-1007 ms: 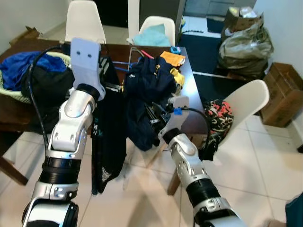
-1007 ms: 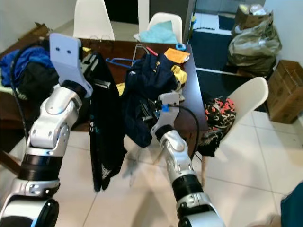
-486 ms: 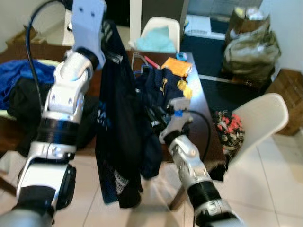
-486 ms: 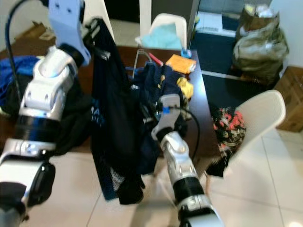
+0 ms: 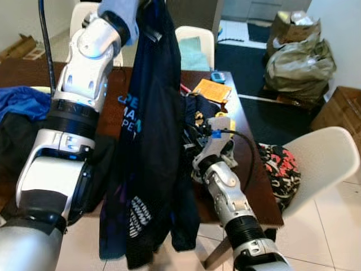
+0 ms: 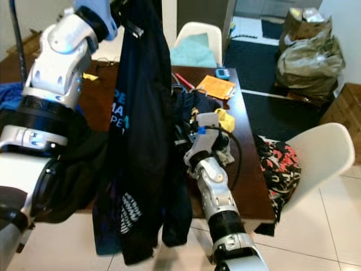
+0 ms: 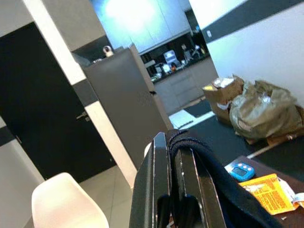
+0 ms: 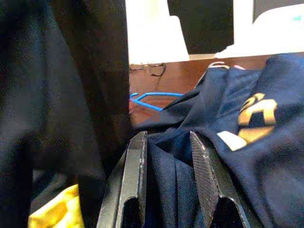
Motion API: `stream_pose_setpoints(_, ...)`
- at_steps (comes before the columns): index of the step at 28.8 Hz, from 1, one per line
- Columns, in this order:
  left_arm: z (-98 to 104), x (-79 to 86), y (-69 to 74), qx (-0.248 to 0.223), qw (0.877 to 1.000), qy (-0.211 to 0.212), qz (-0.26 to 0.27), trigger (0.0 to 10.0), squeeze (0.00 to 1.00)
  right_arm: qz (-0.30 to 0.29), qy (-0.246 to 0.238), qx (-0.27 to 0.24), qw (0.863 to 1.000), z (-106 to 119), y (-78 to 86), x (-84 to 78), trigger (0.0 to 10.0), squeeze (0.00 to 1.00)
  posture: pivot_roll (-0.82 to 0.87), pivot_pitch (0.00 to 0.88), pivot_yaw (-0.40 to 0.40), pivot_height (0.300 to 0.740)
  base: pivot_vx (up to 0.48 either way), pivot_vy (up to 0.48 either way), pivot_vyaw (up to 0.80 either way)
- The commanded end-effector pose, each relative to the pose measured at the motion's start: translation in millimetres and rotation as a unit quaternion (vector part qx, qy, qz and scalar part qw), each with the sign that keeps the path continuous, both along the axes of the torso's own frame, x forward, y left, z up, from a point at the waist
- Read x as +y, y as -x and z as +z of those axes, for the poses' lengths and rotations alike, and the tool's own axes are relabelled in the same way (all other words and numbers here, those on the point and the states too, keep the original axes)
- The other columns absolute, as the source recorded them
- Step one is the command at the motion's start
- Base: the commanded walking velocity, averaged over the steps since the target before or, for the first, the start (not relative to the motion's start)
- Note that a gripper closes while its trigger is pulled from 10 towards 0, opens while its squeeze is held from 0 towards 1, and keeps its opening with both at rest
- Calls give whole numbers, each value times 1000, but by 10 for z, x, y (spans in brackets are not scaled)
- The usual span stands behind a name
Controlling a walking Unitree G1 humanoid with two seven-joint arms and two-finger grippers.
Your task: Hang hanger
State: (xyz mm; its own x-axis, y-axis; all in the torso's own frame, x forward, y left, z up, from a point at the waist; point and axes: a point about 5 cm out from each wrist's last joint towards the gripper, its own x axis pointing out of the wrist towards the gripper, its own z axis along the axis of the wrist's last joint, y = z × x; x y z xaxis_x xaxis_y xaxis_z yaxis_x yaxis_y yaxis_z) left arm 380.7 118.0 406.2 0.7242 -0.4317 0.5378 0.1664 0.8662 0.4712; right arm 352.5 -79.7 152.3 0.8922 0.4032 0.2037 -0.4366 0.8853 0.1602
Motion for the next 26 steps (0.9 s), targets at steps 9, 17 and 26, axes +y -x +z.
stream_pose_setpoints(9,222,-156,16,-46,998,-20,-24,10000,0,-12,-3,14,1000,-61,3,-68,10000,0,51,75,-39,740,428,0,0)
stream_pose_setpoints(17,-74,-450,-4,12,988,-107,-113,10000,0,-21,-1,17,1000,-76,-4,-122,10000,0,53,70,-39,740,255,0,0)
stream_pose_setpoints(26,-776,-822,151,39,946,-245,-211,10000,0,-31,-1,20,999,-91,-6,-144,10000,0,49,67,-37,740,0,0,0)
